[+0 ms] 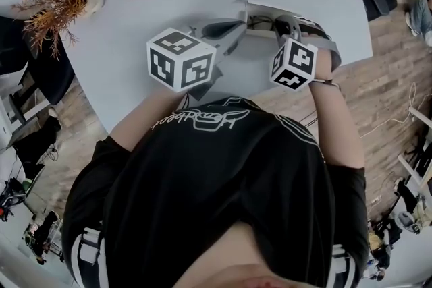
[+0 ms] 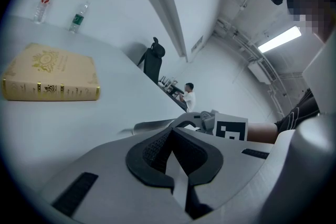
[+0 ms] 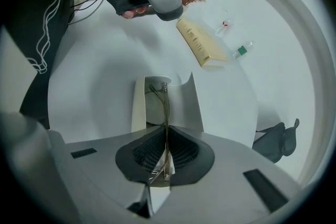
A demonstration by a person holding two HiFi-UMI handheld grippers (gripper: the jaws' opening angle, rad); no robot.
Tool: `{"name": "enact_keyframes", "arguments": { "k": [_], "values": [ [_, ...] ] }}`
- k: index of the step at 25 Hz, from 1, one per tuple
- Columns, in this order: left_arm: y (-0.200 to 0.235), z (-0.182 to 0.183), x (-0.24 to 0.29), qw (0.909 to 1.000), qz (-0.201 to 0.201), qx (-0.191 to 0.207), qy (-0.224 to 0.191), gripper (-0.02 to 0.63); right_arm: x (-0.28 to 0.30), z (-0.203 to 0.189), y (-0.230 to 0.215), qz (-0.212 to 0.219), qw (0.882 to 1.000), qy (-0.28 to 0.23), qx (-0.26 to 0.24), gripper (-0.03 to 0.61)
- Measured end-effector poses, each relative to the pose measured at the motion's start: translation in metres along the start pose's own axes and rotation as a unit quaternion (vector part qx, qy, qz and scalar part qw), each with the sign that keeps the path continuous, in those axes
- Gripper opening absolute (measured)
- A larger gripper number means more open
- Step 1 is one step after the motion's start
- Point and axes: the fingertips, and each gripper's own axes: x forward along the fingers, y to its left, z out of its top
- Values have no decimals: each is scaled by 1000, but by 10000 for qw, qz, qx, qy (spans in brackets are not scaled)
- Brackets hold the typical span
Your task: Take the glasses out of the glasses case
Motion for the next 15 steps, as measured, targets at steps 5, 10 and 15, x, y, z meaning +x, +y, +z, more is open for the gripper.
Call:
{"name": "enact_keyframes", "arguments": {
  "k": [5,10,15],
  "values": [
    [-4,0,1,10000,-7,41,6,8,-3,-1,-6,-247,9997,-31,2,20],
    [-8,1,2,9999,-12,96,31,8,-9,2,-16,-741,9970,-89,-220,20],
    [-11,-1,1,9999,-6,132,51,8,-17,7,-25,-1251,9914,-193,-339,20]
  ]
}}
